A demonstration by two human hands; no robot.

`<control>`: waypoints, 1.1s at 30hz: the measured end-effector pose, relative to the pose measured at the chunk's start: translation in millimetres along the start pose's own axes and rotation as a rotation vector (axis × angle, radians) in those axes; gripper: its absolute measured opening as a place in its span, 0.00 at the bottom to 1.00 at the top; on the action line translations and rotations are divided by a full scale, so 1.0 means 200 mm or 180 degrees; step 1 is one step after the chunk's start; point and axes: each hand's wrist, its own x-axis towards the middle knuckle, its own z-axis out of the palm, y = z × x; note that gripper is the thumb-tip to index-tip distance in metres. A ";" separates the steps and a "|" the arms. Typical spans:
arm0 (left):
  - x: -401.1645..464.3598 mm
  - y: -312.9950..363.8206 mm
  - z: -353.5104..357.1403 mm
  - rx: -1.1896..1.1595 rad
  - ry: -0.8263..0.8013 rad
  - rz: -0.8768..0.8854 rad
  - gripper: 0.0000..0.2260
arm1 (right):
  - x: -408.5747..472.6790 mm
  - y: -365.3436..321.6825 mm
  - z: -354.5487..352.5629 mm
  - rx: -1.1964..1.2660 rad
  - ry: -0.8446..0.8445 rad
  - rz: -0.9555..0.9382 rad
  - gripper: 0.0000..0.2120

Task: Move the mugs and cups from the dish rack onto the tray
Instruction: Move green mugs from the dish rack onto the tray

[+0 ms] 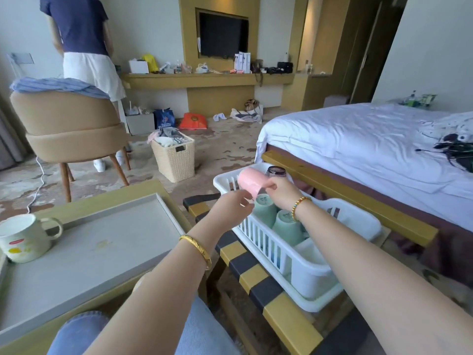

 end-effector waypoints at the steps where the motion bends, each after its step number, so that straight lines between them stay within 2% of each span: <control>1: 0.01 0.02 0.04 -0.0031 -0.0073 -0.0009 0.15 | -0.01 0.05 -0.03 -0.0029 -0.0053 0.0012 0.12; 5: 0.05 0.10 0.20 -0.0070 -0.0321 0.0053 0.18 | -0.03 0.20 -0.08 -0.0078 -0.0313 0.0063 0.14; 10: 0.09 0.19 0.36 0.0294 -0.0676 0.0269 0.25 | 0.00 0.32 -0.08 0.0566 0.0074 0.0201 0.12; 14: 0.10 0.20 0.42 0.0554 -0.0635 0.0137 0.29 | -0.01 0.41 -0.06 0.0686 0.0074 0.0351 0.12; 21: 0.13 0.18 0.52 0.1034 -0.0448 -0.0001 0.28 | -0.02 0.47 -0.03 0.0890 0.0225 0.0360 0.12; 25: 0.12 0.18 0.52 0.0963 -0.0349 -0.0067 0.30 | -0.03 0.49 -0.02 0.1105 0.0271 0.0361 0.12; 33: 0.09 0.20 0.50 0.0675 -0.0271 0.0035 0.28 | -0.05 0.49 0.01 0.0965 0.0458 0.0125 0.10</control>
